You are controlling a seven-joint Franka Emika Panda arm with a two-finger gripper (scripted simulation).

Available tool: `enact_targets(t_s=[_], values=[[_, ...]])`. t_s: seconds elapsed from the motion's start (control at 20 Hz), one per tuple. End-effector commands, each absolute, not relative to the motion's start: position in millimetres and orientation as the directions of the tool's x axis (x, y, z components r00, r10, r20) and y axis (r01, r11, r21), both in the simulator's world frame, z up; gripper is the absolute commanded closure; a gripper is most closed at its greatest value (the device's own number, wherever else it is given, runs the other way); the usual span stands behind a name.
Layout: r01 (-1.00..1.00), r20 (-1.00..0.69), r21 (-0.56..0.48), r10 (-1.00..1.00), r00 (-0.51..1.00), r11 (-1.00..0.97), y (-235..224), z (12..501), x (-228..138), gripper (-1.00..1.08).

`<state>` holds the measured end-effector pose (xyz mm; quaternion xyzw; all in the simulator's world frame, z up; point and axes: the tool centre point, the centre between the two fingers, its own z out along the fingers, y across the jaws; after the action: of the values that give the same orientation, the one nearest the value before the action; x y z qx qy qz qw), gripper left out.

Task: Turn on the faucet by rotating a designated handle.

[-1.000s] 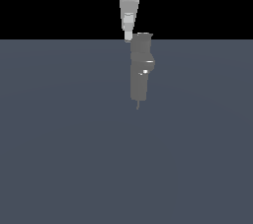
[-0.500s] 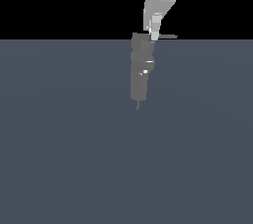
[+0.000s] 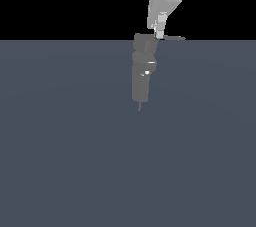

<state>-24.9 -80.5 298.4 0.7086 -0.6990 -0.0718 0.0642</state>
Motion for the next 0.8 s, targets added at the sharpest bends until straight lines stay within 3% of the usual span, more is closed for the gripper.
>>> enact_targets(t_s=[0.0, 0.75], values=[[-0.979, -0.008, 0.203, -1.0, -0.015, 0.013, -103.0, 289.9, -22.9, 1.08], [-0.98, -0.005, 0.199, -1.0, -0.03, 0.028, -147.5, 285.4, 6.5, 1.08]])
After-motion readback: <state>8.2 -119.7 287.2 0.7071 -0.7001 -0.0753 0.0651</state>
